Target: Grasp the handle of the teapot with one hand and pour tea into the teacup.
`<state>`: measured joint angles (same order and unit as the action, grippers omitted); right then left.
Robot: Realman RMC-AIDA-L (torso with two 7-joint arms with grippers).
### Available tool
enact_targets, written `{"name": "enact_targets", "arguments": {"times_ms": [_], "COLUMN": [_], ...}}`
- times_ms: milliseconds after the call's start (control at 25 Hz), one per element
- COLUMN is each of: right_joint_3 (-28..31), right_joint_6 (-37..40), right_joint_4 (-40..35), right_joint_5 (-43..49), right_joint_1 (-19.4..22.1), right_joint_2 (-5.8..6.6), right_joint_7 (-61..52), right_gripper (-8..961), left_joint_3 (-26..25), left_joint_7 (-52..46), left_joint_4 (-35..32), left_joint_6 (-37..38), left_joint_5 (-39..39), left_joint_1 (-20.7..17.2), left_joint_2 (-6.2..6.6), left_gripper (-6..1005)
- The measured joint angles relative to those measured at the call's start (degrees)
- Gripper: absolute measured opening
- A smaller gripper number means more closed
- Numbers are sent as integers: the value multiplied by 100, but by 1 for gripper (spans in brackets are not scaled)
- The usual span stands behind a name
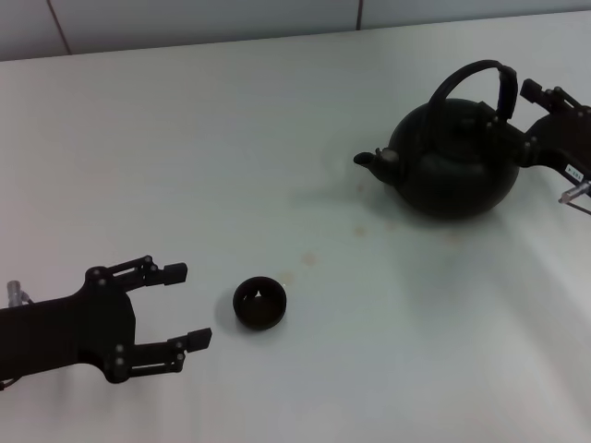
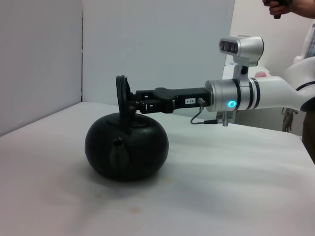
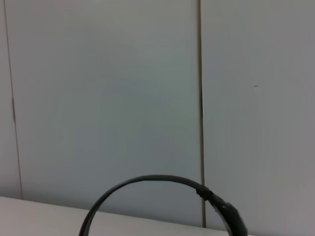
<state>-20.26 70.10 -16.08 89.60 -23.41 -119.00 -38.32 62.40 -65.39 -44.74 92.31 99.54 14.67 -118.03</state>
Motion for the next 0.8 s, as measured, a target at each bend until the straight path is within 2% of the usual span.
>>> {"name": "enact_targets", "arguments": {"times_ms": [80,360,520,560,800], "right_joint_3": [15,126,47,-37,-256], "right_joint_6": [113,818,1349,1806,2697], "right_joint_4": [-37,-21,-5,-5,-244], "right_joint_5": [-1,-379,-347,-265,353], "right_joint_1": [55,408,597,710,864], "right_joint_2": [-3,-37,-24,-12,8], "right_joint_7": [0,658,636,566,197], "right_gripper": [756,756,757,757,757], "left_joint_3": [0,-1,-48,-59,-62], "left_joint_7": [0,0,39,41,53], "left_joint_4": [0,26,41,39,34], "left_joint_6": [2,20,232,292,522], "left_joint_5": [-13,-23,-37,-43,-129], "left_joint_1": [1,-2,-4,-5,-22], "left_joint_2": [0,-7,-16,-20,-36], "left_gripper": [813,813,813,813,813]}}
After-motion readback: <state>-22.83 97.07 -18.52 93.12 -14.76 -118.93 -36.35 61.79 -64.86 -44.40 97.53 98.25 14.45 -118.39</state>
